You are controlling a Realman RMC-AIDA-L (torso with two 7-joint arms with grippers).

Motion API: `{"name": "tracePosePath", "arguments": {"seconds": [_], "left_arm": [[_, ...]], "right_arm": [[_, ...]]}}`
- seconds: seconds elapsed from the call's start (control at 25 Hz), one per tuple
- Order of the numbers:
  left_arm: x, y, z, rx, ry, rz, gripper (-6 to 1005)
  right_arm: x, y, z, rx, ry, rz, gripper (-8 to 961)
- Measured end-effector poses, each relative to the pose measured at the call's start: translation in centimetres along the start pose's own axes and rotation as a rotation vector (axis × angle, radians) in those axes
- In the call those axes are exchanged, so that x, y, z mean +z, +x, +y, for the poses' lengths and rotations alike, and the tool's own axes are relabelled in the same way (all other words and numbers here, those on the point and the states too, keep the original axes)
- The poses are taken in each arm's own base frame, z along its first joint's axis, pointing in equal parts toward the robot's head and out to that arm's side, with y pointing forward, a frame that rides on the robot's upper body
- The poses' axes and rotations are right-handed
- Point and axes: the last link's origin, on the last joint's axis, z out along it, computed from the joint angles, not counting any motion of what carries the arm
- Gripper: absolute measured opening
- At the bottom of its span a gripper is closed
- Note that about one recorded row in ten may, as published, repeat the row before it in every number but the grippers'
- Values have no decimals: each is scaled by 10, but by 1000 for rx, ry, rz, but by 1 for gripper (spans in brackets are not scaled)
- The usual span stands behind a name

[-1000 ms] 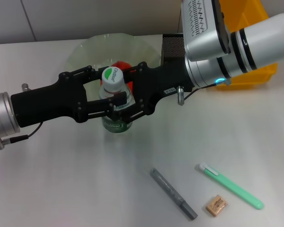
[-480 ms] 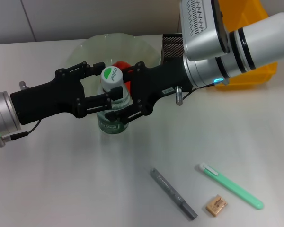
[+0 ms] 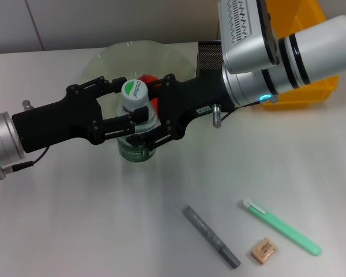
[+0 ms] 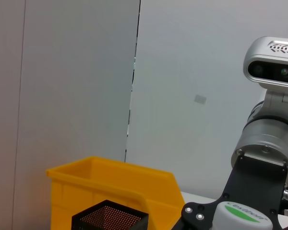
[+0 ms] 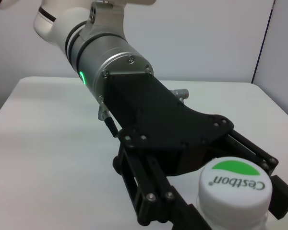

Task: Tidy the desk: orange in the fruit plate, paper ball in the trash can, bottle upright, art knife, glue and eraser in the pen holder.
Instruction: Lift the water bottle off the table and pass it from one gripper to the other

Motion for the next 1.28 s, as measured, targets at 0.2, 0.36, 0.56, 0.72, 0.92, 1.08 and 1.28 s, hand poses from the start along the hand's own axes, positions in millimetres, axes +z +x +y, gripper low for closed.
{"name": "tracePosePath", "arguments": {"seconds": [0.2,0.36,0.56,0.72,0.92,1.08,1.28], "left_arm": [[0,-1,-1,3,4,-8,793],[2,0,-1,10,-2,-10,790],[2,0,1,25,-5,3,689],[2,0,1,22,-5,4,552],[2,0,2,16,-8,4,490],[3,0,2,15,-15,0,486],[3,1,2,1,-13,2,481]], "right_arm": [[0,0,0,2,0,-7,791],[0,0,0,3,1,-7,791],[0,1,0,5,1,-7,791],[-1,3,1,9,1,-6,791],[-1,4,2,10,1,-6,791],[-1,3,2,6,2,-8,791],[-2,5,1,16,21,-21,790]]}}
